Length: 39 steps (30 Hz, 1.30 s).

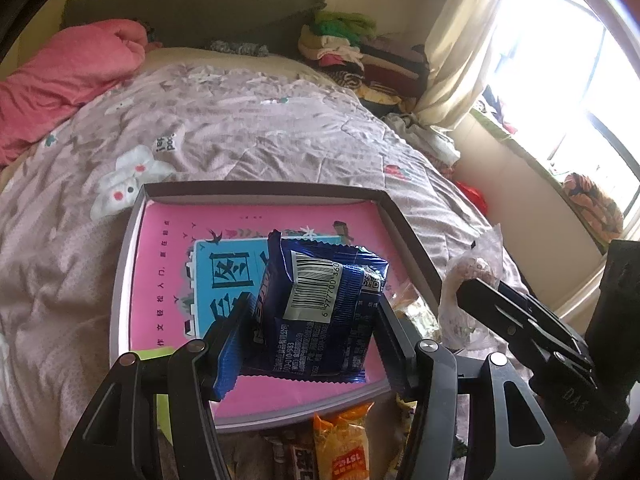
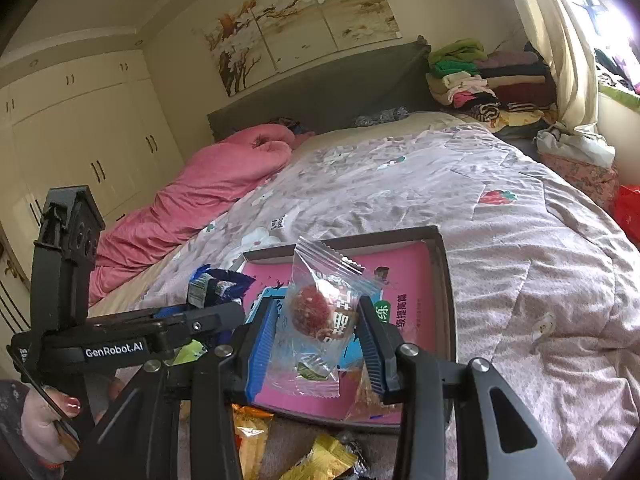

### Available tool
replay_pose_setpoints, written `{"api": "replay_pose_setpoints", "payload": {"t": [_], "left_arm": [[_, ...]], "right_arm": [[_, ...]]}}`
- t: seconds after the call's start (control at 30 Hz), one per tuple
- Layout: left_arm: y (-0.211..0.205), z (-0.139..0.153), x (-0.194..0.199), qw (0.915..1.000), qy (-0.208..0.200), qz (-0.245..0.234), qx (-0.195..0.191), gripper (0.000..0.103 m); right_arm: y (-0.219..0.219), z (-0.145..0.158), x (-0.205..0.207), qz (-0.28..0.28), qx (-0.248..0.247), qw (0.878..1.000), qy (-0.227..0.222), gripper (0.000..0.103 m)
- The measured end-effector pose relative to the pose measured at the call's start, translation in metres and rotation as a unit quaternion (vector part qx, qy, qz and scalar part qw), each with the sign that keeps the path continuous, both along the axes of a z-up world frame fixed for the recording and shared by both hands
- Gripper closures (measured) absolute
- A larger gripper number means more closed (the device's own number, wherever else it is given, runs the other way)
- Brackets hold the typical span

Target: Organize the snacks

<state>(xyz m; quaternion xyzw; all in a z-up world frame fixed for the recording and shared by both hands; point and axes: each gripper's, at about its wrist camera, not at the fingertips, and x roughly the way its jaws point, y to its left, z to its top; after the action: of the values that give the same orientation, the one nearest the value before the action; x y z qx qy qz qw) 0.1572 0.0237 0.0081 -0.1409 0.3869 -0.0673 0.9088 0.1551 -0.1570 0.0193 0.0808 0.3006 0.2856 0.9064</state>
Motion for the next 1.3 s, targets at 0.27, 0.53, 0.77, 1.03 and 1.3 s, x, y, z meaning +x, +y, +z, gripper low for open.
{"api": "replay_pose_setpoints", "payload": {"t": [0.27, 0.53, 0.77, 1.03, 1.3], "left_arm": [[-0.001, -0.009, 0.005, 0.9999, 0.010, -0.003, -0.003, 0.043], [-0.001, -0.023, 0.011, 0.9996, 0.027, -0.006, -0.002, 0.043], [-0.003, -0.031, 0.012, 0.9994, 0.034, -0.010, 0.003, 0.043], [-0.006, -0.035, 0.015, 0.9991, 0.040, -0.010, 0.013, 0.043], [-0.008, -0.040, 0.018, 0.9985, 0.050, -0.010, 0.020, 0.043]], "right_arm": [[0.005, -0.004, 0.008, 0.006, -0.003, 1.000, 0.007, 0.062], [0.011, -0.017, 0.018, 0.018, -0.004, 0.999, 0.038, 0.062], [0.020, -0.031, 0.023, 0.031, -0.029, 0.997, 0.064, 0.062], [0.030, -0.039, 0.020, 0.040, -0.060, 0.996, 0.059, 0.062], [0.037, -0.047, 0.019, 0.051, -0.070, 0.994, 0.072, 0.062]]}}
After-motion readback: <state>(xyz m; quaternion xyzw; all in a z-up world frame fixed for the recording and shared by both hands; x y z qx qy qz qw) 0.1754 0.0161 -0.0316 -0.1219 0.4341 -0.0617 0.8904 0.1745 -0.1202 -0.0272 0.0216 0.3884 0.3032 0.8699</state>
